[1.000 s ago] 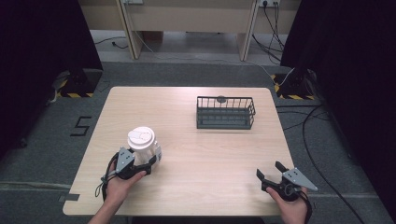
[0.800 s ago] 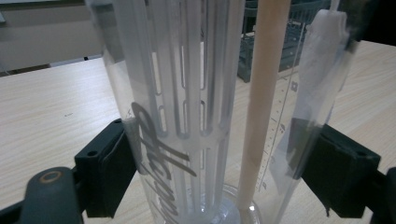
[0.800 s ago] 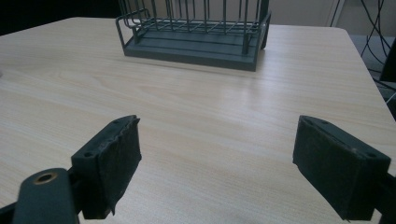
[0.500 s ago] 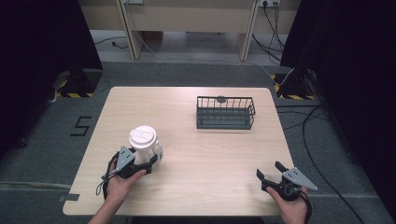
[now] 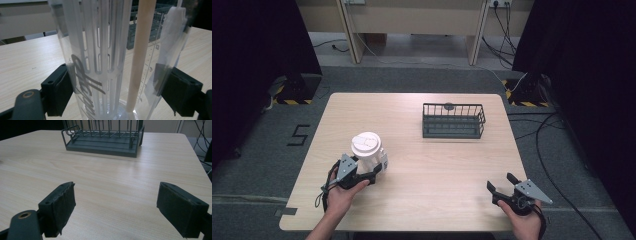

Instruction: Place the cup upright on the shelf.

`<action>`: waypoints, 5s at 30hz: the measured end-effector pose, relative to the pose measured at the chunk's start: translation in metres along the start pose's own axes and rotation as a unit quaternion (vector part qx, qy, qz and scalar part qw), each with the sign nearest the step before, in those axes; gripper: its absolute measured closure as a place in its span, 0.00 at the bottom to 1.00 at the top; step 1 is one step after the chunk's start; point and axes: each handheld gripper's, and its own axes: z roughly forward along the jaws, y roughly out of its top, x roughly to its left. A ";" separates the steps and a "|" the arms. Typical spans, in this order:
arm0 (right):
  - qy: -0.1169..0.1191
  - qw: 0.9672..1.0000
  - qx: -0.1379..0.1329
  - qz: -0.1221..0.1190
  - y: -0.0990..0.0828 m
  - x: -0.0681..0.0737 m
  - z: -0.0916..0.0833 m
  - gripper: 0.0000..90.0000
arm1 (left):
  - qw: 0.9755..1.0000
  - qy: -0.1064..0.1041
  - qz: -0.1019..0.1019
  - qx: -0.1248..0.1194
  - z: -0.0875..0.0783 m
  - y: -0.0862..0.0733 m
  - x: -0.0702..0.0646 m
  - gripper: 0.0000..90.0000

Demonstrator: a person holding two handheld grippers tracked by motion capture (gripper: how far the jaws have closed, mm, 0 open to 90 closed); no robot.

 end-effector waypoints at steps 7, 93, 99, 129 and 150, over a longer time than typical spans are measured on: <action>0.001 1.000 0.001 0.002 0.000 0.000 0.000 0.18 | 1.000 -0.003 -0.005 -0.003 0.004 0.007 -0.001 0.20; 0.005 1.000 -0.002 0.008 0.000 -0.002 -0.001 0.19 | 0.997 -0.054 0.023 -0.042 0.091 0.095 -0.043 0.20; 0.006 1.000 -0.003 0.011 0.000 -0.002 -0.001 0.19 | 0.997 -0.057 0.025 -0.044 0.099 0.099 -0.047 0.20; 0.009 1.000 -0.002 0.009 0.000 -0.002 -0.001 0.18 | 0.995 -0.081 0.037 -0.048 0.141 0.119 -0.076 0.20; 0.010 1.000 -0.001 0.009 0.000 -0.002 -0.001 0.18 | 0.995 -0.073 0.038 -0.049 0.171 0.134 -0.084 0.20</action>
